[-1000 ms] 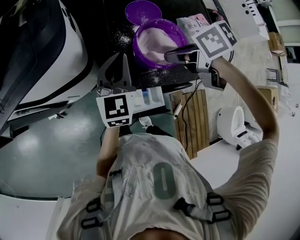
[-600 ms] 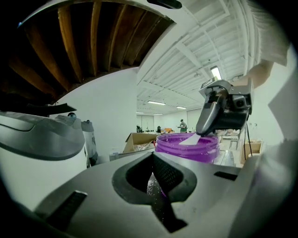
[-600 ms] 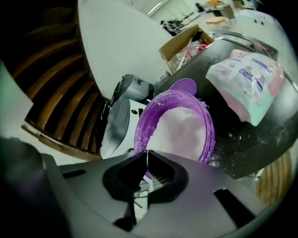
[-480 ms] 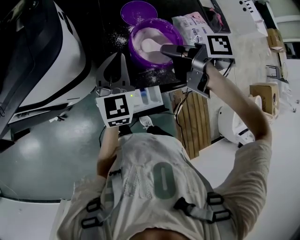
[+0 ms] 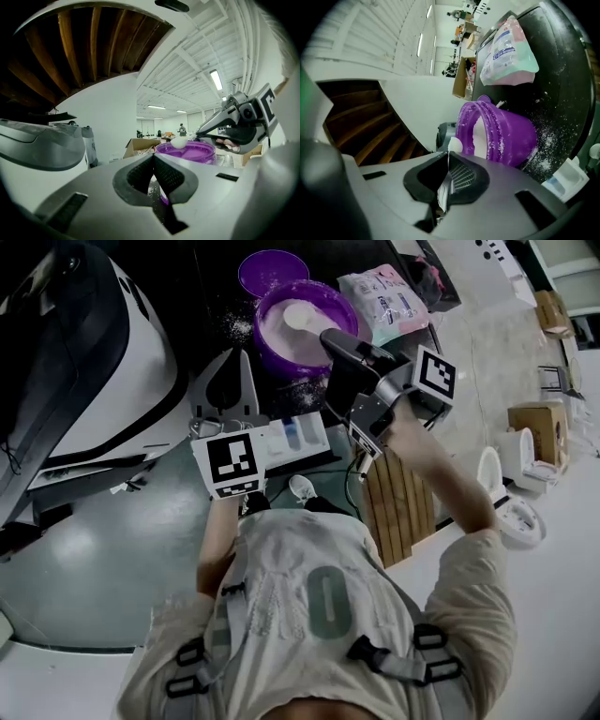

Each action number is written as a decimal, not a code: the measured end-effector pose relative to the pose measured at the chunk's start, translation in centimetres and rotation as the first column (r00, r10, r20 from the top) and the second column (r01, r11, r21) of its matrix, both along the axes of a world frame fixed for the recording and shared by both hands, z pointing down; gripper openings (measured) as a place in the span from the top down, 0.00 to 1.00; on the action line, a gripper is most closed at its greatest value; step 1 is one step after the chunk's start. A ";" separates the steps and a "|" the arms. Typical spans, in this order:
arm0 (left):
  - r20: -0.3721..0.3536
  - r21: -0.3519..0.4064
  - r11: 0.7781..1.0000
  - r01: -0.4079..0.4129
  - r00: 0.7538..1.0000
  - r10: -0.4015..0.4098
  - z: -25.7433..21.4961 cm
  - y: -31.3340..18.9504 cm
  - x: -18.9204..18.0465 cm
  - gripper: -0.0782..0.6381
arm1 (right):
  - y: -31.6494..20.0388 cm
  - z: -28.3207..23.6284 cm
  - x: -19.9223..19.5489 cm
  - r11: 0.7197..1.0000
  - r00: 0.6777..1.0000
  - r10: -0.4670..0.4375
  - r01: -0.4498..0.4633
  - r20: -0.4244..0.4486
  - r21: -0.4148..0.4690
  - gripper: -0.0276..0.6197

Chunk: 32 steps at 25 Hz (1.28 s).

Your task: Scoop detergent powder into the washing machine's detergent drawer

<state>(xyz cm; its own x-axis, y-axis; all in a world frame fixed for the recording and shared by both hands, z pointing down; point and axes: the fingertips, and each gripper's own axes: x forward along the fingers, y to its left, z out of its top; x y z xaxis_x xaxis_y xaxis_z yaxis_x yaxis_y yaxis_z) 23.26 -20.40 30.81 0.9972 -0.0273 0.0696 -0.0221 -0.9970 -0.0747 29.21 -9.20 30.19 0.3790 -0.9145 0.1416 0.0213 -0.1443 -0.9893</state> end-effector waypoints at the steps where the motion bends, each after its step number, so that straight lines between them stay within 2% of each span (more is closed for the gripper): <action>1: -0.002 0.002 1.000 -0.005 1.000 0.005 -0.2 0.1 -0.1 0.86 | 0.2 -0.1 0.0 0.999 1.000 0.027 -0.027 -0.009 0.031 0.94; 5: 0.001 -0.004 1.000 -0.025 1.000 0.025 -0.5 0.8 -0.4 0.86 | 1.0 -0.3 -0.2 0.973 0.987 0.159 -0.157 -0.001 0.170 0.94; 10: -0.007 0.007 0.999 -0.035 0.999 0.035 -1.2 1.6 -0.4 0.86 | 2.2 -0.4 -0.3 0.899 0.945 0.323 -0.321 0.043 0.297 0.94; 13: -0.014 0.012 0.999 -0.039 0.999 0.040 -1.6 2.1 -0.7 0.86 | 3.6 -0.3 -1.0 0.855 0.910 0.413 -0.401 0.037 0.328 0.94; 17: -0.013 0.018 0.999 -0.036 0.999 0.036 -1.8 2.9 -1.5 0.86 | 5.1 0.2 -2.3 0.820 0.873 0.487 -0.466 0.023 0.332 0.94; 20: -0.015 0.019 0.999 -0.029 0.999 0.030 -1.9 3.7 -2.1 0.86 | 6.3 0.6 -3.4 0.791 0.853 0.520 -0.504 0.055 0.345 0.94; 23: -0.008 0.015 1.000 -0.026 1.000 0.027 -1.8 4.8 -2.9 0.86 | 7.3 0.8 -4.6 0.788 0.852 0.519 -0.509 0.073 0.345 0.94; 32: -0.021 -0.001 1.000 0.007 1.000 -0.007 -1.9 6.5 -4.6 0.86 | 9.5 0.7 -7.9 0.834 0.883 0.469 -0.456 0.038 0.310 0.94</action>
